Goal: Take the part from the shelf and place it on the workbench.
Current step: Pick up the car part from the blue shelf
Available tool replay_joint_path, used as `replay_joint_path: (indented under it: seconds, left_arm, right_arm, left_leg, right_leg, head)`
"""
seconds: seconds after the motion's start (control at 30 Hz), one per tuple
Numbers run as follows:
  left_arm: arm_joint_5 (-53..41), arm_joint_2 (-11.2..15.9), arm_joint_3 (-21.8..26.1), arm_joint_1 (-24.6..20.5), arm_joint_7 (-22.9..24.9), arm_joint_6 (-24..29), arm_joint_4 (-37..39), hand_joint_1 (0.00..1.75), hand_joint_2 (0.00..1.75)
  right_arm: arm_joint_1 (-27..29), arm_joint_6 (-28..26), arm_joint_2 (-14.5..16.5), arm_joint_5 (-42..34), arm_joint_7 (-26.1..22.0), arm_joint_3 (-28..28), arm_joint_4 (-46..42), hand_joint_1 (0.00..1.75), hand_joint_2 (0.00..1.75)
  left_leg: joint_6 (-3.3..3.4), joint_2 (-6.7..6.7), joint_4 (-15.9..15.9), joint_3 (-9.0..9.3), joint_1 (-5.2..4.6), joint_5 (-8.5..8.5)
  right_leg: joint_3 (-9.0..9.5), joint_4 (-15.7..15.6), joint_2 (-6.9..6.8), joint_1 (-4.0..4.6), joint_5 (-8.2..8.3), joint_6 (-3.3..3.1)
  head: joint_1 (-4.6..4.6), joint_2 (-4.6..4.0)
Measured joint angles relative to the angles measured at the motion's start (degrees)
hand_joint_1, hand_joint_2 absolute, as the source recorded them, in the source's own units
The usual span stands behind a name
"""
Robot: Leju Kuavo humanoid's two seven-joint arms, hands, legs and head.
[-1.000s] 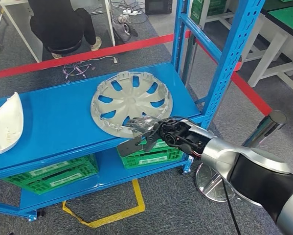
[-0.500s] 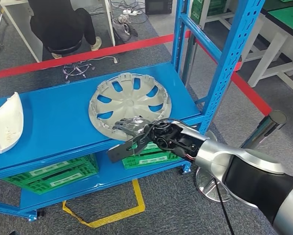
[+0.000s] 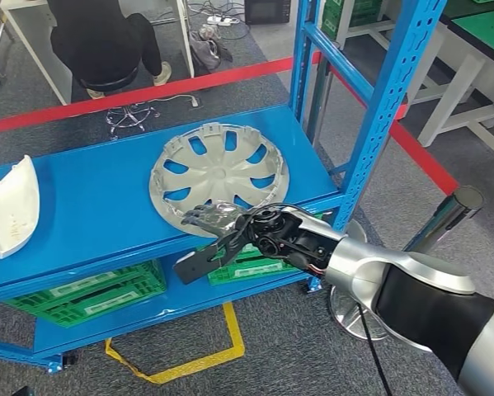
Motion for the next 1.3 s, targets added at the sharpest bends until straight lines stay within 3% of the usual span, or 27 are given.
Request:
replay_joint_path:
  seconds: [0.7,1.3]
  left_arm:
    - [-0.4,-0.3,-1.1,-0.5,0.2,0.0,0.0,0.00,0.00]
    - [1.1,-0.2,-1.3,-0.2,0.2,0.1,0.0,0.00,0.00]
  right_arm:
    - [0.4,-0.5,0.1,0.7,1.4,0.1,-0.7,0.00,1.75]
    - [-0.5,-4.8,-1.4,8.8,10.0,-4.0,-1.5,0.00,1.75]
  left_leg:
    - [0.00,0.00,0.0,0.00,0.00,0.00]
    - [0.00,0.00,0.0,0.00,-0.01,0.00]
  right_leg:
    - [0.00,0.0,0.00,0.00,0.00,0.00]
    - [0.00,0.0,0.01,-0.01,0.00,0.00]
  head:
    - [0.00,0.00]
    - [0.01,0.00]
